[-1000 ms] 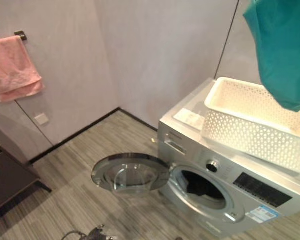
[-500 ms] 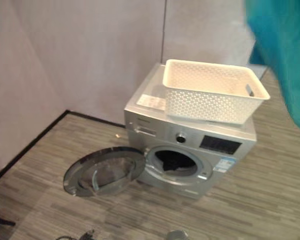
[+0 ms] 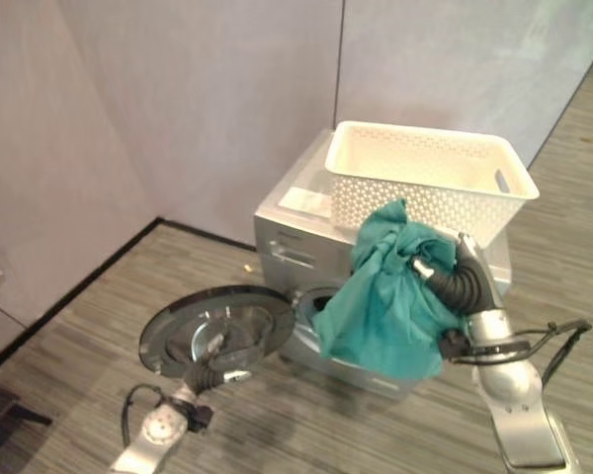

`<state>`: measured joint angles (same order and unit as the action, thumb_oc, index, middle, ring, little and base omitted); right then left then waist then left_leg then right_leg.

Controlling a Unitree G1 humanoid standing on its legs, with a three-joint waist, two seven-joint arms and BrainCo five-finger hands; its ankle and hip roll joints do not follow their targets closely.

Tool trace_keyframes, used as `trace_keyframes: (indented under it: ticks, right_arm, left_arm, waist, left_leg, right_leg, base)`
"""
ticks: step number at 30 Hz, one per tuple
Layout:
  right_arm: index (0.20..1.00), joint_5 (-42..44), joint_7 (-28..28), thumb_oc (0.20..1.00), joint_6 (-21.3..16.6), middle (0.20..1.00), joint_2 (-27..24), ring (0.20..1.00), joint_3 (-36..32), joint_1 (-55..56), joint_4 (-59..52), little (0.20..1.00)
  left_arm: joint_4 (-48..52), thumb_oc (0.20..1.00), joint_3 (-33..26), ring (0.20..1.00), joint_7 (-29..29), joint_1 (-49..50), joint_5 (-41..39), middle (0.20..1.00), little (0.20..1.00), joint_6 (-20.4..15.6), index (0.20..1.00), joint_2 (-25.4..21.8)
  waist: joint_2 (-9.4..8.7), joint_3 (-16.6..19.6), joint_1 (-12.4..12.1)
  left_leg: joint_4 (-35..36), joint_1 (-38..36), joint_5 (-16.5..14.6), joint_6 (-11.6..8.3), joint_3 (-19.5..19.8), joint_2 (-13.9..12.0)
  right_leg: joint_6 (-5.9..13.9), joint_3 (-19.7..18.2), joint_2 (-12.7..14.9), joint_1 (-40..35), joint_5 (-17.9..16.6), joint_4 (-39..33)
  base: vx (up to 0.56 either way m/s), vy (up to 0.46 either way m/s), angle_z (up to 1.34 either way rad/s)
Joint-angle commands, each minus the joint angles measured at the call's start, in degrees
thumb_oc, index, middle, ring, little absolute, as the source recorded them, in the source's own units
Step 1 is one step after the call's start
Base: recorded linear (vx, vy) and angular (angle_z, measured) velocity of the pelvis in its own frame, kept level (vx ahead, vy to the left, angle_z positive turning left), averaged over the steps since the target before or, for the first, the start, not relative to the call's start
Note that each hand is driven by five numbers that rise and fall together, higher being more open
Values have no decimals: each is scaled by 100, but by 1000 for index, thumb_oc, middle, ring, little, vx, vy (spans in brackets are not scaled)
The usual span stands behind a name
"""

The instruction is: Grab the laundry basket,head to the washer,open it,put in the laundry and shut it.

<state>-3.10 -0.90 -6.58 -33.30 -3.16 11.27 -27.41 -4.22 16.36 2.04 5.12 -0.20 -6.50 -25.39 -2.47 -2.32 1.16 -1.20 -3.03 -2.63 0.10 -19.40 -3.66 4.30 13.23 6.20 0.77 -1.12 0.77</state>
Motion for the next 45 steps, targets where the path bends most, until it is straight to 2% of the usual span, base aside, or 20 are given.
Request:
trace_keyframes:
  ticks: [1,2,3,7,12,16,22,26,31,37,38,40,42,45]
  right_arm:
    - [200,641,556,200,-190,200,79,200,171,-476,-451,200]
    - [200,642,557,200,-190,200,80,200,170,-477,-451,200]
    - [200,861,593,200,-90,200,135,200,493,-577,-417,200]
    - [200,1019,532,200,22,200,187,200,911,-916,-407,200]
    - [200,1127,264,200,149,200,167,200,1053,-1183,-331,200]
    - [200,1108,84,200,213,200,174,200,1054,-1347,-320,200]
    - [200,1115,-32,200,252,200,247,200,1037,-1502,-272,200]
    - [200,1069,-146,200,302,200,294,200,1005,-1496,-179,200]
    - [200,1030,-149,200,327,200,319,200,1039,-1450,-88,200]
    - [200,929,-259,200,222,200,410,200,1027,-1486,108,200]
    - [200,851,-307,200,151,200,429,200,1010,-1439,129,200]
    - [200,772,-353,200,69,200,393,200,966,-1395,164,200]
    - [200,677,-420,200,-65,200,352,200,915,-1335,197,200]
    - [200,568,-497,200,-197,200,260,200,793,-1208,242,200]
  left_arm:
    - [-43,1000,261,1000,-657,-987,-834,1000,1000,264,1000,-58]
    - [-42,1000,261,1000,-658,-988,-835,1000,1000,265,1000,-60]
    - [-230,1000,626,1000,-668,-1503,-1219,1000,1000,458,1000,99]
    - [-762,1000,1344,1000,-681,-2443,-1023,1000,1000,625,1000,536]
    - [-1277,1000,1984,1000,-709,-2981,-1525,1000,1000,841,1000,1016]
    - [-1385,1000,2364,1000,-791,-3208,-1719,1000,1000,942,1000,1162]
    - [-1293,1000,2629,1000,-858,-3374,-1839,1000,1000,997,1000,1216]
    - [-1220,1000,2778,1000,-770,-3584,-2273,1000,1000,1080,1000,1394]
    - [-1254,1000,3069,1000,-903,-3850,-2091,1000,1000,1088,1000,1589]
    - [-1075,1000,3338,1000,-1150,-3603,-1477,1000,1000,660,1000,1473]
    - [-926,1000,3285,1000,-1101,-3401,-1226,1000,1000,423,1000,1294]
    - [-753,1000,3235,1000,-1090,-3250,-698,1000,1000,180,1000,1033]
    - [-642,1000,3268,1000,-1028,-3254,196,1000,1000,-192,1000,750]
    - [-494,1000,3237,1000,-837,-3104,980,1000,1000,-523,1000,365]
  waist:
    - [-78,81,52]
    - [-80,85,52]
    - [-47,114,64]
    - [-14,113,142]
    - [83,50,234]
    - [165,-2,282]
    - [221,-33,277]
    - [237,-49,297]
    - [246,-66,332]
    - [241,-102,267]
    - [222,-116,220]
    - [204,-146,159]
    - [186,-156,119]
    - [172,-185,76]
  left_leg:
    - [-328,283,-473,191,405,228]
    - [-322,287,-466,191,405,230]
    - [-237,236,-420,171,415,241]
    - [-141,190,-369,151,428,253]
    - [-62,131,-335,139,394,261]
    - [-44,103,-323,128,392,255]
    - [-4,76,-298,103,395,237]
    - [12,76,-266,84,421,229]
    - [56,66,-231,62,463,208]
    - [114,52,-215,39,520,209]
    - [111,65,-208,33,546,203]
    - [109,91,-198,22,575,199]
    - [120,106,-195,7,609,202]
    - [130,120,-191,-9,650,207]
  right_leg:
    - [399,271,470,-596,462,94]
    - [398,271,470,-591,458,90]
    - [402,304,475,-635,439,63]
    - [400,293,492,-600,419,62]
    - [402,268,506,-577,394,33]
    - [400,233,505,-585,375,-18]
    - [396,224,486,-605,369,-74]
    - [373,245,457,-626,379,-103]
    - [353,283,437,-645,396,-120]
    - [346,332,429,-666,406,-154]
    - [336,343,427,-662,413,-157]
    - [333,370,425,-659,420,-161]
    - [334,390,421,-667,424,-178]
    - [335,417,416,-667,425,-186]
  base:
    - [-21,1,4]
    - [0,0,0]
    - [21,-4,3]
    - [11,-8,9]
    - [2,-1,1]
    - [6,-4,-4]
    - [0,0,0]
    - [0,0,0]
    - [0,0,0]
    - [-5,-15,6]
    - [-19,-26,6]
    - [-9,-14,2]
    - [-6,-17,4]
    - [-5,-8,4]
